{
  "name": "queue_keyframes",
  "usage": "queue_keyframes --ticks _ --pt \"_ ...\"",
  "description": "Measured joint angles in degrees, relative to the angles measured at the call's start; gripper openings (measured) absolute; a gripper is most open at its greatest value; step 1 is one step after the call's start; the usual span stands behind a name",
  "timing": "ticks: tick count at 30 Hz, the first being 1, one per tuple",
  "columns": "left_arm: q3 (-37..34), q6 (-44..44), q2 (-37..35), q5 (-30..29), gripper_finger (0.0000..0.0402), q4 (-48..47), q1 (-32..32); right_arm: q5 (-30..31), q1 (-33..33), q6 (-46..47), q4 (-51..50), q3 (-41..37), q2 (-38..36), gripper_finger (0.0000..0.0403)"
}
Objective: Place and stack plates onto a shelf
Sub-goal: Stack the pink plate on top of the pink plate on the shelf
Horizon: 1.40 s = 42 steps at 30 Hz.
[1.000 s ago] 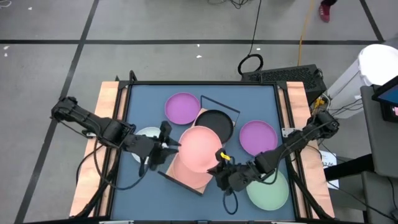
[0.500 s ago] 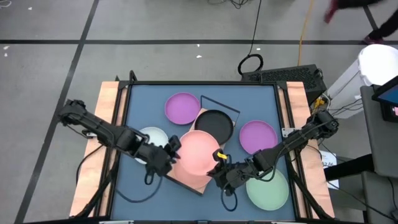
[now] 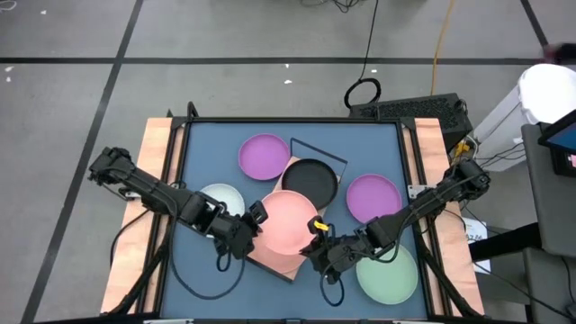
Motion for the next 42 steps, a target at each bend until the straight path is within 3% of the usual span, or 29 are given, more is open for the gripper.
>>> queue_keyframes --ticks 8,16,23,37,42 --pt "-0.1 3.1 0.0 4.1 0.0014 -0.4 0.0 -0.4 0.0 0.2 0.8 0.0 -0.1 0.0008" --pt "-0.1 6.8 0.0 5.2 0.0013 -0.2 0.0 -5.7 0.0 4.0 6.5 0.0 -0.3 0.0073" --pt "-0.1 11.9 0.0 7.1 0.0013 -0.4 0.0 -6.1 0.0 12.8 5.6 0.0 -4.2 0.0121" --pt "-0.1 25.6 -0.1 6.3 0.0014 -4.8 2.6 -5.8 6.6 19.9 -1.2 0.0 -13.5 0.013" --pt "-0.1 32.0 -0.1 7.1 0.0014 -5.6 4.9 -5.6 9.7 17.5 -1.3 -0.8 -15.2 0.013"
